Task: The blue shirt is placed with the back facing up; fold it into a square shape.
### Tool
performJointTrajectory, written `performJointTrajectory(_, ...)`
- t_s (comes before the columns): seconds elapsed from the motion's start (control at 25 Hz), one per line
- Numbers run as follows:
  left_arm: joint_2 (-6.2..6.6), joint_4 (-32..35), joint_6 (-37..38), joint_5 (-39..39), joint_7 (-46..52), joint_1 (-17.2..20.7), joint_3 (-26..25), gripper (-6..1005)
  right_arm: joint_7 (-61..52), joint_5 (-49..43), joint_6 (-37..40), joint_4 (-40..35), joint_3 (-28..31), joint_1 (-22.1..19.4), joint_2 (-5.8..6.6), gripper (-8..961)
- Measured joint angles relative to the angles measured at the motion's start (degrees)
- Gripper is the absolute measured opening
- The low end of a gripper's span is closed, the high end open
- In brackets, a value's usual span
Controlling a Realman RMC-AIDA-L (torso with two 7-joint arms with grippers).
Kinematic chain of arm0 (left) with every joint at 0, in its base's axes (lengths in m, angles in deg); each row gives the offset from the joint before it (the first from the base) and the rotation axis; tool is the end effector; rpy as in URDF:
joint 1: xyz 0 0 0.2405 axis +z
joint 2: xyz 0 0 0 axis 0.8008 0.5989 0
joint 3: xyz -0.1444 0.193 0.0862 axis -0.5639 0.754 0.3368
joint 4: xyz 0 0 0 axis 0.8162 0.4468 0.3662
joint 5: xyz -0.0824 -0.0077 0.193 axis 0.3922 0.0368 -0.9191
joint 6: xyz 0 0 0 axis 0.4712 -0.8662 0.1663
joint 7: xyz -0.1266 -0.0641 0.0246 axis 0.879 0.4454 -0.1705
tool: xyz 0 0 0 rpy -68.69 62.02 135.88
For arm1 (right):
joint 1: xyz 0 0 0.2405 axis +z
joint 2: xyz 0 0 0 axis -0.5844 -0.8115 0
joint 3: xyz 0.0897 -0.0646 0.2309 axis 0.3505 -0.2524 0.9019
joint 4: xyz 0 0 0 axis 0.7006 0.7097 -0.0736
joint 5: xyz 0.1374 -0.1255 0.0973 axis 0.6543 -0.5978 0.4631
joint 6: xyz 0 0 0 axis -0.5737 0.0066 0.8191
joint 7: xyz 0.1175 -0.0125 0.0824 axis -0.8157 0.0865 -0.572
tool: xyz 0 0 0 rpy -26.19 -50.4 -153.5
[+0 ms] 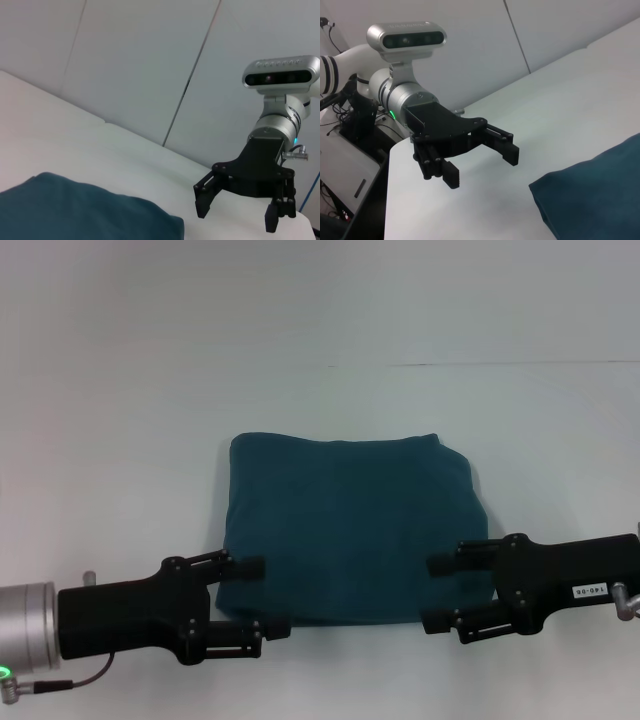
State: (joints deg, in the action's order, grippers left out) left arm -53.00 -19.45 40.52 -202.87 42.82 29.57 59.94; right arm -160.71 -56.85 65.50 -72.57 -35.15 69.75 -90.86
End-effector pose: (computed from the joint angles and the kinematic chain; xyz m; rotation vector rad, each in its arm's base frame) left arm -0.2682 0.2765 -0.0161 -2.7841 -0.7259 -0.8686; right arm 0.2476 0.3190 -0.0058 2.9847 -0.7454 -0.6030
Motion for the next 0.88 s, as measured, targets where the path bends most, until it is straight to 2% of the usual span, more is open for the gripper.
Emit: performJointTrajectory(0.88, 0.09, 0.08, -0.54, -0.94, 0.23, -0.47, -0.05, 874, -0.03, 0.00, -0.58, 0.00, 0.04, -0.12, -0.14, 889)
